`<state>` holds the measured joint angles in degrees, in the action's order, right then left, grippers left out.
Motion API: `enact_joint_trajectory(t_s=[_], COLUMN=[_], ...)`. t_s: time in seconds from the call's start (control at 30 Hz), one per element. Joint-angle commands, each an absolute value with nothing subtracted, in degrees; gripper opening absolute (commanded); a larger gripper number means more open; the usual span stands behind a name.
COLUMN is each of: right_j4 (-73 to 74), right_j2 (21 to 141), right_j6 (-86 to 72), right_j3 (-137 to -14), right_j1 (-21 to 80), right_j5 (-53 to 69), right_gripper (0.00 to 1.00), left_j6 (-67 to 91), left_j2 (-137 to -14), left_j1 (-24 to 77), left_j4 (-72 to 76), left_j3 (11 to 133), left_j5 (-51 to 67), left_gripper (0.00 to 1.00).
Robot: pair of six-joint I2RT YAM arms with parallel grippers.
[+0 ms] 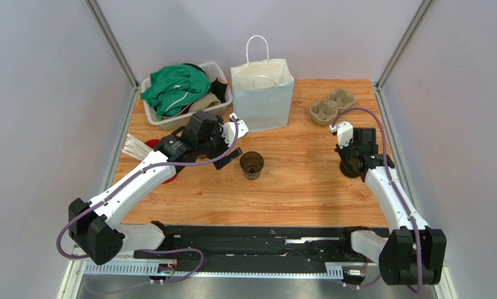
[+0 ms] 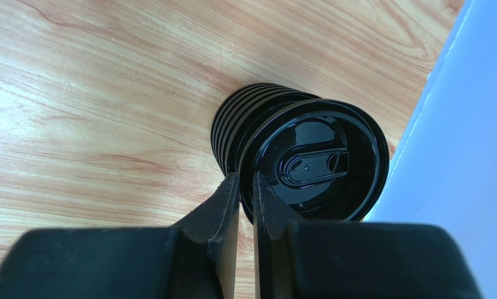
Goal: Pack the takeout coffee
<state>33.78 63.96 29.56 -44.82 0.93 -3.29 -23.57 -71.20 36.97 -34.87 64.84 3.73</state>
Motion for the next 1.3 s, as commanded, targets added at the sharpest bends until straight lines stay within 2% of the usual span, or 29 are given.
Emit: enact_joint_trajectory(t_s=[0.0,0.17,0.33,0.47,0.53,0.73,0.83,1.07,1.2,1.27], right_j4=[34.10,42.35,53.23,58.61,60.28,61.96,62.31,62.93,63.98,64.60], right_j2=[60.12,55.65,55.02,57.83,59.93,66.34,69.24,75.75,77.34,77.43], right_j6=[27.78,27.25,27.16,27.07,26.81,25.67,24.44,23.47,23.47,23.73], right_j3=[-47.89,-54.65,-66.85,-73.99,-76.28,-82.61,-85.69,-89.82,-90.35,-90.79], right_j1=[0.70,0.70,1.40,3.77,5.18,15.02,17.49,18.28,18.46,18.81], right_j5=[-2.46,3.94,21.69,33.36,35.85,36.03,38.23,45.43,48.77,50.35], right_gripper=[0.13,0.13,0.13,0.13,0.13,0.13,0.13,0.13,0.13,0.13], left_j6=[-22.59,-24.43,-33.64,-43.57,-48.50,-58.52,-67.74,-95.59,-107.12,-106.70], left_j2=[-71.02,-69.09,-65.66,-61.80,-61.26,-63.28,-61.53,-49.50,-50.70,-54.99], left_j1=[36.74,36.74,36.83,36.91,37.00,39.11,39.37,47.18,53.94,56.06], left_j4=[-33.14,-31.65,-27.69,-21.28,-19.42,-22.31,-24.96,-21.29,-11.88,-9.59], left_j3=[64.86,64.86,63.55,60.47,60.29,65.21,65.66,57.76,50.72,50.80], left_j5=[3.08,4.39,6.68,3.70,2.82,-14.56,-17.31,-9.68,-8.96,-10.45], left_gripper=[0.95,0.95,0.97,0.98,0.98,0.98,0.99,0.99,0.99,0.99])
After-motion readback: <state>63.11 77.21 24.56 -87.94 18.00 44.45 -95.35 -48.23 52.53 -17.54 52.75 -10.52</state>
